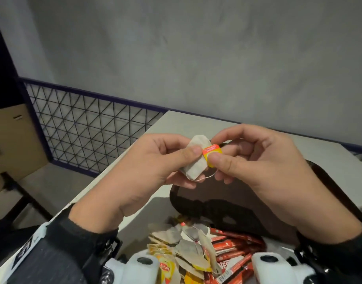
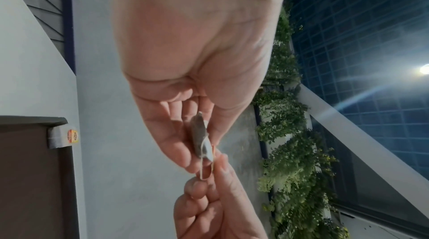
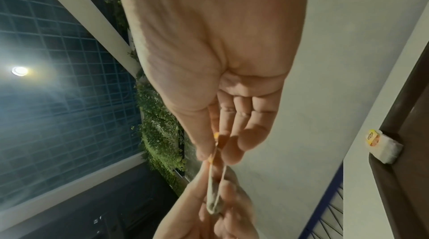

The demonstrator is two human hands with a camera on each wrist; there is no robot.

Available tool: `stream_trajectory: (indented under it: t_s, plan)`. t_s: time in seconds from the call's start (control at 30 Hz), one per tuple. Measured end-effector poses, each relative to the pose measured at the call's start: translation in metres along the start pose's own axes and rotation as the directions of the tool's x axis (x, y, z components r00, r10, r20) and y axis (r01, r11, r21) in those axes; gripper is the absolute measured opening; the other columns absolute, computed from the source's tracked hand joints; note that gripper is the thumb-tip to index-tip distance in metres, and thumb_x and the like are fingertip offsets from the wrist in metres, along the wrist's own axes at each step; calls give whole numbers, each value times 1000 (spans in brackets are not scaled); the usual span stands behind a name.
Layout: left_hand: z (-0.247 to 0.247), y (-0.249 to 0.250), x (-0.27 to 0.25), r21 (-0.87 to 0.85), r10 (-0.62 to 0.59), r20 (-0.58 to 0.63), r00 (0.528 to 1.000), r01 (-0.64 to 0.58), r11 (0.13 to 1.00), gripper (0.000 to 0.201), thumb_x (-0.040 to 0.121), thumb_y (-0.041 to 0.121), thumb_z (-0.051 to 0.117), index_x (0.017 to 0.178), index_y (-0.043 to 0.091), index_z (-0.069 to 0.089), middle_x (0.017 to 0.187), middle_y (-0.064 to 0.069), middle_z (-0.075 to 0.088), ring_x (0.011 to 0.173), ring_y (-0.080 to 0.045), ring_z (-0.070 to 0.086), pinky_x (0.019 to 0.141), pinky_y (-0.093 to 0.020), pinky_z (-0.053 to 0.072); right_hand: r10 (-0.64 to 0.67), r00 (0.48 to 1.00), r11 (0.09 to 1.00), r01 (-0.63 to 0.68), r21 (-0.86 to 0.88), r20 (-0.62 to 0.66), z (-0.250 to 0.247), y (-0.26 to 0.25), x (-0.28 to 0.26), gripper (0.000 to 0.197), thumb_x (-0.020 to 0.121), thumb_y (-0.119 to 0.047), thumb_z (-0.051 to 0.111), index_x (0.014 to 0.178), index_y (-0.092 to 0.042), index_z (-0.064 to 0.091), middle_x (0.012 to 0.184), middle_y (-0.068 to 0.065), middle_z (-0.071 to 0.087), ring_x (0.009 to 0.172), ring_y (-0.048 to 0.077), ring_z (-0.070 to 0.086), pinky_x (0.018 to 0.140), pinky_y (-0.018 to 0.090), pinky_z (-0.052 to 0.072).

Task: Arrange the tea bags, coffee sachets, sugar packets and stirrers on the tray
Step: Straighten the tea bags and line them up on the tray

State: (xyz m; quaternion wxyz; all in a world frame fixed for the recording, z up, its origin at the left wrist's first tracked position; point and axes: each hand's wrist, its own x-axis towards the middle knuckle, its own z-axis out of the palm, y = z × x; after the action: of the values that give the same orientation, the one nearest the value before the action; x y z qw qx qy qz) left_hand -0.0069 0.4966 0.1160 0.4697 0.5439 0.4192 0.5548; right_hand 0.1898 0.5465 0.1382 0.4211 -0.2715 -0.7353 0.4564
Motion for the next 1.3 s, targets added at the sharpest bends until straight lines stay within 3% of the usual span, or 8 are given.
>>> stream_trajectory:
  t_s: [0.2, 0.33, 0.4, 0.53, 0.83, 1.07, 1.2, 1.3]
  plan:
    - [1, 4, -2, 75, -12, 6, 1000, 11, 997, 34, 84, 41, 74, 95, 10, 81, 93, -14, 77, 84, -21, 74, 76, -36, 60, -55, 997, 994, 59, -89, 45, -1, -6, -3, 18, 82, -10, 79, 95, -21, 80, 80, 10, 75, 67, 20, 68, 63, 29, 56]
    - [5, 2, -3, 110, 9, -50, 999, -4, 994, 30, 85, 45, 76, 89, 16, 82, 93, -16, 76, 88, -23, 67, 82, -44, 49, -66, 991, 983, 84, -162, 112, 3, -15, -7, 23, 86, -10, 77, 101, -27, 80, 87, 4, 77, 76, 22, 71, 74, 38, 60]
    - [5, 3, -3, 83, 33, -78, 996, -26, 996, 27, 87, 42, 78, 88, 16, 83, 93, -13, 78, 88, -24, 69, 76, -37, 53, -71, 997, 987, 76, -140, 38, 4, -16, -7, 27, 84, -7, 78, 103, -26, 78, 81, 6, 73, 70, 22, 70, 72, 41, 59]
    - [6, 9, -2, -56, 70, -171, 983, -81, 995, 24, 78, 37, 72, 83, 16, 83, 88, -9, 79, 79, -19, 74, 67, -27, 59, 20, 998, 1000, -20, 2, -52, 8, -14, -5, 21, 78, -4, 81, 93, -17, 77, 71, 11, 69, 60, 23, 68, 60, 30, 58]
    - [7, 20, -2, -413, 49, -272, 961, -162, 896, 22, 80, 33, 65, 74, 16, 79, 66, -1, 70, 56, -14, 70, 56, -24, 59, 446, 892, 826, -442, 349, 76, 26, -3, -4, 6, 74, -6, 77, 80, -7, 78, 77, 15, 70, 59, 19, 61, 53, 27, 52]
    - [6, 9, -2, -211, -2, -172, 985, -35, 977, 19, 79, 28, 72, 78, 11, 79, 67, 0, 70, 57, -9, 64, 55, -21, 55, 464, 883, 654, -396, 645, 72, 13, -13, -1, 22, 79, -11, 69, 97, -9, 82, 80, 5, 67, 65, 15, 57, 56, 25, 53]
    - [9, 7, -4, -163, -55, -80, 995, 42, 986, 38, 66, 27, 82, 102, 16, 75, 71, -6, 75, 54, -12, 62, 49, -18, 48, 403, 912, 708, -363, 606, 76, 11, -14, 0, 29, 76, -10, 71, 103, -8, 80, 78, 5, 68, 61, 11, 58, 54, 22, 52]
    - [9, 6, -3, -126, -64, -76, 995, 54, 991, 37, 62, 30, 89, 90, 20, 65, 64, -5, 70, 48, -13, 45, 43, -16, 33, 372, 926, 768, -346, 539, 63, 9, -13, 0, 31, 71, -9, 74, 101, -4, 80, 77, 10, 68, 57, 12, 59, 50, 20, 52]
